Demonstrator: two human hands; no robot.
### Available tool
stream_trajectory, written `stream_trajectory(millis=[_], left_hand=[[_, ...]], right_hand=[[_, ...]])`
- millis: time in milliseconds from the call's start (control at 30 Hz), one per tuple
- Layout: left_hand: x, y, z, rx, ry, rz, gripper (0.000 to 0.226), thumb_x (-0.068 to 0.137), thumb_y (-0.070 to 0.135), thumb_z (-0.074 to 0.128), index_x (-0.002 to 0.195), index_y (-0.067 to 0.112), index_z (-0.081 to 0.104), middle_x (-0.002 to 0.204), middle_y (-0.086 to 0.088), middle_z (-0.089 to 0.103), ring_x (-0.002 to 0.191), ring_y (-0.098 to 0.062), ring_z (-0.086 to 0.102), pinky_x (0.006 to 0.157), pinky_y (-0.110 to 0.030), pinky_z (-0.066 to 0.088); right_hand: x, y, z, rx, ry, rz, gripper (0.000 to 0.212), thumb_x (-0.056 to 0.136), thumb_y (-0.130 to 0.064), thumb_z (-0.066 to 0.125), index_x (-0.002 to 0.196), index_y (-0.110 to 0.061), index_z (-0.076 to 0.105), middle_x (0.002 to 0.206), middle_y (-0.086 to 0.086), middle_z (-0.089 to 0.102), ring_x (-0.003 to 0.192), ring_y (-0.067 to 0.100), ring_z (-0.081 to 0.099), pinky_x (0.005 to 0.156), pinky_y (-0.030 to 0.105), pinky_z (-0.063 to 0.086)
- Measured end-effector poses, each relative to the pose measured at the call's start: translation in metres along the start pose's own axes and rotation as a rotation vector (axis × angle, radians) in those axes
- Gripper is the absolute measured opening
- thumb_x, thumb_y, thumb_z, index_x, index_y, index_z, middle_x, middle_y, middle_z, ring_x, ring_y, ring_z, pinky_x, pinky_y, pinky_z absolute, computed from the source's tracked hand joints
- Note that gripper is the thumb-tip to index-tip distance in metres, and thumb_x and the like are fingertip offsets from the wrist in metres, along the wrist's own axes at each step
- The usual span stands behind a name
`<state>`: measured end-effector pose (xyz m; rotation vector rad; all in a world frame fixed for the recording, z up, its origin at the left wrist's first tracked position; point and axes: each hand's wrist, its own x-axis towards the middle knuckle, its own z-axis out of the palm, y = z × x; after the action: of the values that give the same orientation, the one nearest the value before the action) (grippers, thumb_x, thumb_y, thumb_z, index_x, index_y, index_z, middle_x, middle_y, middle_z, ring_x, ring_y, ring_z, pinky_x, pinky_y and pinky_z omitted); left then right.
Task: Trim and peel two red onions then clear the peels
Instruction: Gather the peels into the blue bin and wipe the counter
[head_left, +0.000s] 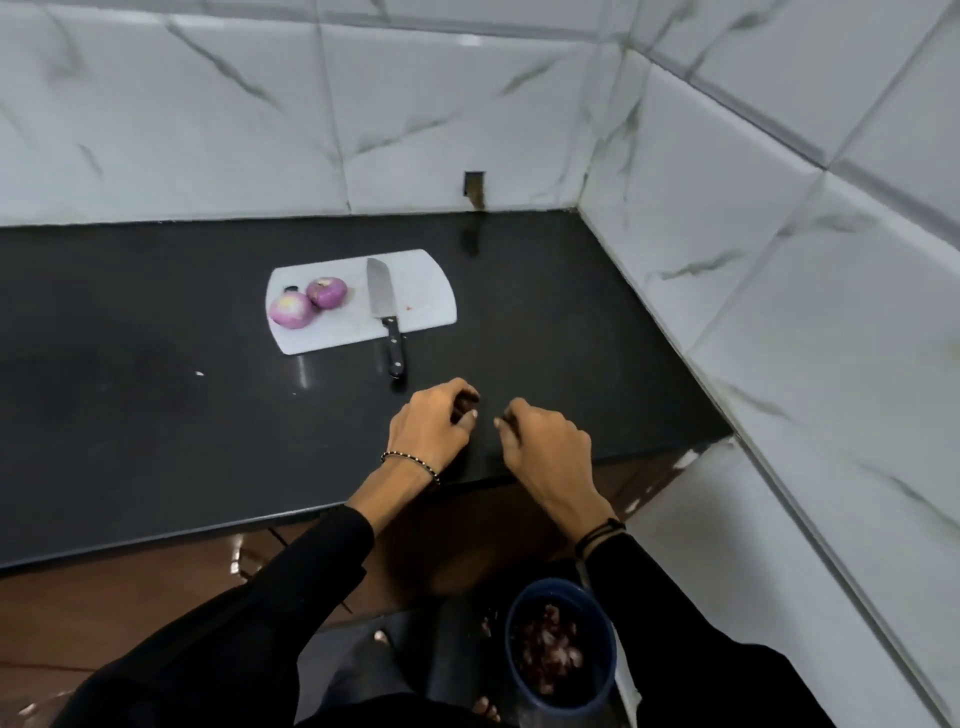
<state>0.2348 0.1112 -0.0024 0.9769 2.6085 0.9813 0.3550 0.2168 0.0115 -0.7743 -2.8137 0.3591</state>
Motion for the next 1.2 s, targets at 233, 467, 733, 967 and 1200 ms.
stream_trajectory(millis=[233, 467, 733, 967, 1200], left_hand=[[0.012, -0.053, -0.06, 0.013, 0.132, -0.138, 0.022, 0.089, 0.023, 0.065, 0.108, 0.034, 0.065, 0.102, 0.015, 0.071, 0.099, -0.012, 0.067, 0.083, -0.037, 0.056], [0.03, -0.108, -0.109, 0.066, 0.231, -0.259, 0.022, 0.09, 0.02, 0.062, 0.111, 0.027, 0.066, 0.107, 0.01, 0.069, 0.103, -0.013, 0.064, 0.08, -0.031, 0.053], [0.06, -0.14, -0.126, 0.119, 0.222, -0.279, 0.025, 0.092, 0.021, 0.059, 0.117, 0.025, 0.065, 0.117, 0.007, 0.063, 0.117, -0.015, 0.051, 0.079, -0.033, 0.049], [0.078, -0.143, -0.123, 0.086, 0.198, -0.251, 0.028, 0.091, 0.022, 0.059, 0.118, 0.025, 0.065, 0.12, 0.007, 0.066, 0.115, -0.018, 0.057, 0.085, -0.035, 0.053], [0.089, -0.127, -0.119, 0.083, 0.208, -0.221, 0.027, 0.093, 0.023, 0.058, 0.118, 0.024, 0.066, 0.119, 0.006, 0.065, 0.11, -0.023, 0.062, 0.085, -0.036, 0.053]], right_hand=[[0.065, -0.071, 0.021, 0.15, -0.094, -0.119, 0.022, 0.098, -0.037, 0.055, 0.112, -0.02, 0.056, 0.112, 0.0, 0.065, 0.101, 0.028, 0.064, 0.076, 0.038, 0.048], [0.121, -0.132, 0.046, 0.061, -0.14, -0.105, 0.044, 0.102, -0.039, 0.05, 0.136, -0.011, 0.045, 0.128, 0.007, 0.055, 0.114, 0.029, 0.06, 0.085, 0.042, 0.049], [0.155, -0.136, 0.059, -0.005, -0.227, -0.079, 0.043, 0.099, -0.018, 0.052, 0.138, -0.007, 0.042, 0.124, 0.012, 0.056, 0.112, 0.03, 0.058, 0.088, 0.04, 0.049], [0.158, -0.101, 0.05, 0.021, -0.212, -0.01, 0.031, 0.093, -0.021, 0.059, 0.119, -0.008, 0.049, 0.116, 0.01, 0.058, 0.102, 0.028, 0.058, 0.077, 0.033, 0.046], [0.157, -0.081, 0.039, -0.023, -0.26, 0.033, 0.041, 0.093, -0.027, 0.059, 0.129, -0.011, 0.046, 0.117, 0.008, 0.057, 0.105, 0.028, 0.06, 0.08, 0.036, 0.048]])
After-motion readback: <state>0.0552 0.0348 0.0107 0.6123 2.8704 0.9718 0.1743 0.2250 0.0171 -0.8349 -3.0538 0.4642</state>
